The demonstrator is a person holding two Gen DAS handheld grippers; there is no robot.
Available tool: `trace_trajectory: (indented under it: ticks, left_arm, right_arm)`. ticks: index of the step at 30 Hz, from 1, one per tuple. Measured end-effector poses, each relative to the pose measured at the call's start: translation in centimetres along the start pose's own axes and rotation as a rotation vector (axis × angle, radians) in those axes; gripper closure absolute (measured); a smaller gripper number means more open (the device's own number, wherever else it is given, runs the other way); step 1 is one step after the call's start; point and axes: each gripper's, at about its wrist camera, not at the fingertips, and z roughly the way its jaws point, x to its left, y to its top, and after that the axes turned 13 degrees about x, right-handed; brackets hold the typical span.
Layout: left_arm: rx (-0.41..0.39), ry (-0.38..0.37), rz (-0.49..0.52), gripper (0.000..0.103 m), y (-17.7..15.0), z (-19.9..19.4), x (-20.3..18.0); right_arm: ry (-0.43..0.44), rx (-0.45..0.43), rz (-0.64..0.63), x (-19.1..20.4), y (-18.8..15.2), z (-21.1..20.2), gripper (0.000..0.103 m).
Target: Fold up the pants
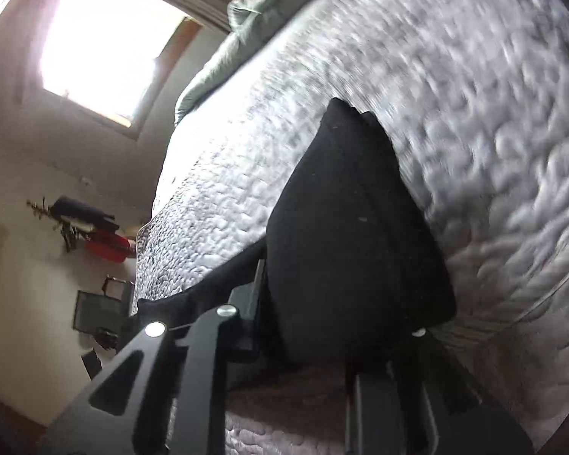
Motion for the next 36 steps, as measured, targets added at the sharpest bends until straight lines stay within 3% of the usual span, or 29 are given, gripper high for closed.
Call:
trace_trajectory:
  ticks: [6, 8, 11, 13, 17, 20, 23, 25, 32, 36]
  left_arm:
    - [-0.099, 0.012, -0.035, 0.004, 0.2, -2.1, 1.2]
    - [-0.079, 0.016, -0.041, 0.004, 0.3, -1.2, 1.4]
    - [-0.020, 0.024, -0.051, 0.003, 0.6, 1.2, 1.9]
    - [-0.057, 0.051, -0.024, 0.003, 0.4, 1.8, 1.6]
    - [-0.044, 0.026, -0.027, 0.004, 0.6, 1.3, 2.0]
    - [-0.043, 0.021, -0.046, 0.004, 0.6, 0.7, 2.6]
    - [-0.044, 0.009, -0.070, 0.004, 0.3, 0.5, 3.5]
    - [-0.047, 0.011, -0.075, 0.004, 0.0, 0.4, 4.2]
    - [-0.047, 0.055, -0.032, 0.004, -0.5, 0.5, 4.1]
    - [-0.046, 0.017, -0.038, 0.004, -0.6, -0.1, 4.3]
  right_arm:
    - [0.012, -0.160, -0.030, 1.7, 1.0, -6.6, 0.095]
    - [-0.057, -0.150, -0.023, 0.9, 1.8, -6.8, 0.095]
    - [-0.177, -0.061, 0.012, -1.0, 2.0, -3.7, 0.095]
    - [-0.249, -0.023, 0.053, -2.6, 1.8, -1.7, 0.095]
    - [-0.185, -0.042, 0.115, -4.0, 1.0, -1.2, 0.095]
    - [-0.188, -0.045, 0.090, -3.0, 1.1, -1.5, 0.094]
    - [-0.201, -0.021, 0.129, -3.5, 1.3, -1.7, 0.082]
    - [-0.215, -0.006, 0.151, -4.1, 0.9, -1.4, 0.067]
    - [-0.241, -0.061, 0.176, -4.2, -1.4, -3.5, 0.062]
    - [-0.311, -0.085, 0.188, -3.9, -0.9, -5.0, 0.059]
